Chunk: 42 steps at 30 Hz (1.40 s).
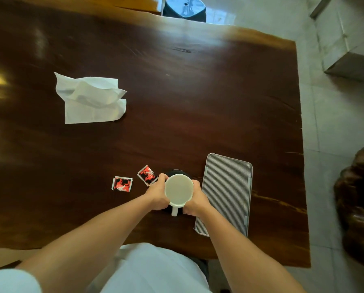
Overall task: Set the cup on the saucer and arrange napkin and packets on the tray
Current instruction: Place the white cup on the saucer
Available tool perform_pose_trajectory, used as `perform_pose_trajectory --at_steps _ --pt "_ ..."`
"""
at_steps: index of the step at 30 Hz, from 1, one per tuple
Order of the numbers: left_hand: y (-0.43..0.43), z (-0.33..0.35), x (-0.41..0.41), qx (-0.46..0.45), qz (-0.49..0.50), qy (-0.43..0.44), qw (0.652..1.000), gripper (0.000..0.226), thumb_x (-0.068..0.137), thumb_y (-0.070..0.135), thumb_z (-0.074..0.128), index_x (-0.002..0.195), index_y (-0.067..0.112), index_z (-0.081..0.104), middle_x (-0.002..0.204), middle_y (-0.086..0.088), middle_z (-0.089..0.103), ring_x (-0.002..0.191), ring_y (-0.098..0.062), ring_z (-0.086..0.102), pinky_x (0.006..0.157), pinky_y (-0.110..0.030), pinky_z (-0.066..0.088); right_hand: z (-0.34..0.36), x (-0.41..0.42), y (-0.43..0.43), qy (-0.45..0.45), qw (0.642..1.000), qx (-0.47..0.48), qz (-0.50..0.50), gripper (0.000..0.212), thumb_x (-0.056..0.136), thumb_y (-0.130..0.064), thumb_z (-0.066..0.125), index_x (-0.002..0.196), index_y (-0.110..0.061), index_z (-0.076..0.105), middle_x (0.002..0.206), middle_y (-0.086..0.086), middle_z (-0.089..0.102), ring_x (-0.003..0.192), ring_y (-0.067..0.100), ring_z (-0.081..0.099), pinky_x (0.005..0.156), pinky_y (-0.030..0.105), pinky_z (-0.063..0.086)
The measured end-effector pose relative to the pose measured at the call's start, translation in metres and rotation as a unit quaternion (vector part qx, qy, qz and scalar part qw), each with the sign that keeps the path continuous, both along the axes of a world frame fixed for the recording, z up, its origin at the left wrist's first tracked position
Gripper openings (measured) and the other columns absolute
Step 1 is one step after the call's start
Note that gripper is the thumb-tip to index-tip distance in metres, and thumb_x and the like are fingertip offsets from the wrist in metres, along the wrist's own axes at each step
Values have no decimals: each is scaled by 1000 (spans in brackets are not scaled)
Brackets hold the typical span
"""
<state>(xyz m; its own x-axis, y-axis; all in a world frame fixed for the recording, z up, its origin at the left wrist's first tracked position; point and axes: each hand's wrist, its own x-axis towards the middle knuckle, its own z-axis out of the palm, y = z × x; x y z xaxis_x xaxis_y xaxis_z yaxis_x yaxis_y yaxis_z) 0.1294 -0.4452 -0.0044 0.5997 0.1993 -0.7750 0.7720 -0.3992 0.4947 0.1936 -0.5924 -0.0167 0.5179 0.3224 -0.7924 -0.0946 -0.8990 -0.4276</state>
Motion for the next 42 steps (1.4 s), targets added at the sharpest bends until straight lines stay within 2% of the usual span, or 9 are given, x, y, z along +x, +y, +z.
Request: perform_pose_trajectory --at_steps 7,12,15,19,25,29,34,37,42 --pt "-3 3 -4 19 4 9 1000 71 73 11 81 129 22 38 122 -5 56 109 -22 56 88 -38 54 10 1 -1 24 999 -7 -34 105 66 5 76 145 -28 16 108 4 49 101 27 61 83 47 60" --pt "-6 13 -6 30 -25 15 999 88 75 12 79 146 18 28 132 -10 52 117 -26 56 82 -37 57 23 -2 1 16 995 -3 -96 105 76 -2 75 152 -30 8 124 8 47 108 29 59 69 37 61" --pt "0 20 -8 42 1 -19 999 103 76 14 82 155 18 16 147 -14 40 132 -31 48 93 -39 53 32 -10 5 -52 987 -12 -154 99 79 -7 73 154 -30 12 143 13 37 122 31 52 84 35 56" --pt "16 29 -14 66 -1 -43 997 72 81 13 75 140 16 34 139 -12 46 125 -30 52 93 -39 51 41 -18 10 -164 971 -52 -167 78 85 -23 69 150 -25 27 144 10 41 133 31 39 105 43 42" --pt "58 41 -21 98 -21 -50 994 26 85 14 60 109 19 50 112 -5 59 96 -21 57 80 -38 53 57 -20 40 -234 954 -69 -176 27 96 -29 51 117 -14 59 110 2 51 115 25 44 86 37 44" --pt "92 45 -23 126 -34 -56 990 19 92 23 58 110 20 56 104 -1 60 90 -18 60 76 -35 53 61 -18 77 -221 961 -54 -158 11 94 -27 53 96 -16 57 99 0 55 105 24 52 81 37 48" --pt "143 40 -27 128 -32 -36 991 11 93 23 56 104 22 58 102 -1 64 92 -18 62 84 -39 58 55 -18 136 -195 972 -44 -120 21 89 -24 54 69 -19 48 98 8 66 91 25 59 77 36 45" --pt "178 34 -29 132 -31 -29 990 12 93 23 58 104 23 59 102 0 64 92 -17 62 84 -38 57 51 -17 174 -179 979 -42 -91 22 90 -24 55 69 -20 48 100 8 66 94 25 60 75 32 42" --pt "238 22 -26 135 -24 -5 991 14 92 22 60 106 24 58 101 1 63 89 -15 61 83 -37 58 38 -5 231 -153 986 -28 -65 8 94 -28 57 91 -21 59 100 1 64 87 15 60 72 30 49"
